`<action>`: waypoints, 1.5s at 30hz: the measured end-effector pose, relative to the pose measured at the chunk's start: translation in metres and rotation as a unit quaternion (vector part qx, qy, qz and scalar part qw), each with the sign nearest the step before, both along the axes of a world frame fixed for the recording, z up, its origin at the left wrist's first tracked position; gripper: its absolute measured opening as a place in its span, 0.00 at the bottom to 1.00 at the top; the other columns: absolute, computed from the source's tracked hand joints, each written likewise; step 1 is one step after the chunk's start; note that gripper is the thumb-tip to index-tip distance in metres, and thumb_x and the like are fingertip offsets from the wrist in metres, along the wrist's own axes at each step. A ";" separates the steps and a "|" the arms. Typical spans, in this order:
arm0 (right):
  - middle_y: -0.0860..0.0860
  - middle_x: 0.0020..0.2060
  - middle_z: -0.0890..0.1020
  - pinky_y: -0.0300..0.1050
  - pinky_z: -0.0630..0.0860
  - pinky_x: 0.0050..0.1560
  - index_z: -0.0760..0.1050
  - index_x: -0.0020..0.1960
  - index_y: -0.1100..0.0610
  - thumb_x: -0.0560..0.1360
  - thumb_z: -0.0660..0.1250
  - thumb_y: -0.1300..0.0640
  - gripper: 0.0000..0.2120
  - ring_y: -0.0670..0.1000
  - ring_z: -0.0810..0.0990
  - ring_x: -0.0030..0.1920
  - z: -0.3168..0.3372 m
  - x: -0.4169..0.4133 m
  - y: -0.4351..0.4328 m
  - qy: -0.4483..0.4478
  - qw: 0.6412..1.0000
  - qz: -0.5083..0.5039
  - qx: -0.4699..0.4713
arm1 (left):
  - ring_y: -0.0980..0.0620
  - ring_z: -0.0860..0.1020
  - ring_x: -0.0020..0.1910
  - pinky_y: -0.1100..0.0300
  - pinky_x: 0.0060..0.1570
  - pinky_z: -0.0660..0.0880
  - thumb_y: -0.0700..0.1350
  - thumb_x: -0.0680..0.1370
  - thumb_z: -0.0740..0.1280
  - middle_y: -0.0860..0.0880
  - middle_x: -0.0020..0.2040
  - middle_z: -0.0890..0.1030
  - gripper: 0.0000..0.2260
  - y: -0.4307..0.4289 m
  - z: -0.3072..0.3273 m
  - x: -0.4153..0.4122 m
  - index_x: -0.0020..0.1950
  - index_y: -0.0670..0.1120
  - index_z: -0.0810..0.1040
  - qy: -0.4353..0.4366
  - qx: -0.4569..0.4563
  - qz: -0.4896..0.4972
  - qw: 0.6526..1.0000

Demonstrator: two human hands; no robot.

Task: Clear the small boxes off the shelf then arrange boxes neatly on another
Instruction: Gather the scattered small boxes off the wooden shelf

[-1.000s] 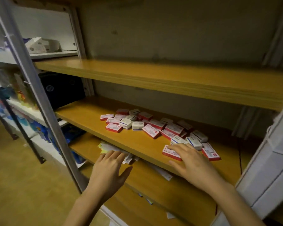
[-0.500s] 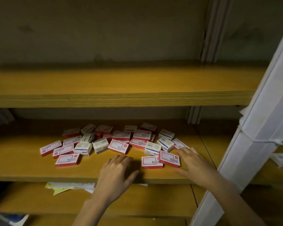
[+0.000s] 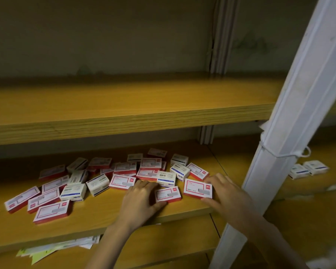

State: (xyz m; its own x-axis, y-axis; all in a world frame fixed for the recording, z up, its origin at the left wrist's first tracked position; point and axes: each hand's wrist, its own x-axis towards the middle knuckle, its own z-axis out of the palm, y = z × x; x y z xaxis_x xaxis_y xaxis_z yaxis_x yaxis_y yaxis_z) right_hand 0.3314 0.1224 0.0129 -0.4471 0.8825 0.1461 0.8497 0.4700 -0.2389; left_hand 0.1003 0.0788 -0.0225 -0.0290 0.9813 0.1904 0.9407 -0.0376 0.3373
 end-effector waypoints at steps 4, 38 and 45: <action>0.44 0.61 0.69 0.35 0.72 0.55 0.61 0.67 0.49 0.73 0.60 0.42 0.25 0.43 0.67 0.62 0.007 0.011 -0.019 0.027 0.999 0.009 0.031 | 0.54 0.67 0.63 0.60 0.60 0.66 0.59 0.72 0.66 0.53 0.64 0.72 0.23 0.007 -0.003 -0.001 0.65 0.54 0.69 -0.013 -0.013 -0.017 1.000; 0.51 0.54 0.76 0.36 0.72 0.42 0.72 0.57 0.56 0.68 0.71 0.51 0.20 0.45 0.73 0.49 0.030 0.326 -0.124 0.050 0.967 -0.214 0.132 | 0.51 0.75 0.46 0.69 0.39 0.66 0.53 0.68 0.69 0.49 0.48 0.79 0.18 -0.027 0.082 0.285 0.54 0.45 0.78 -0.005 0.147 -0.298 0.943; 0.50 0.46 0.79 0.29 0.69 0.33 0.73 0.51 0.54 0.62 0.75 0.50 0.22 0.45 0.78 0.41 0.027 0.453 -0.112 0.033 0.962 -0.236 0.135 | 0.48 0.77 0.48 0.60 0.38 0.74 0.55 0.69 0.70 0.48 0.50 0.80 0.19 0.004 0.075 0.414 0.55 0.45 0.78 -0.017 0.161 -0.298 0.941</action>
State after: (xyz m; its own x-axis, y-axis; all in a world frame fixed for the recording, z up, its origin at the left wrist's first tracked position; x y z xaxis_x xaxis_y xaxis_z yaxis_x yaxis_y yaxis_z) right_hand 0.7842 0.0106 0.0395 0.0117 0.9107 0.4128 0.9710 0.0882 -0.2222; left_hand 0.5139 0.0831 0.0522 0.4960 0.7172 0.4895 0.7095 -0.6597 0.2476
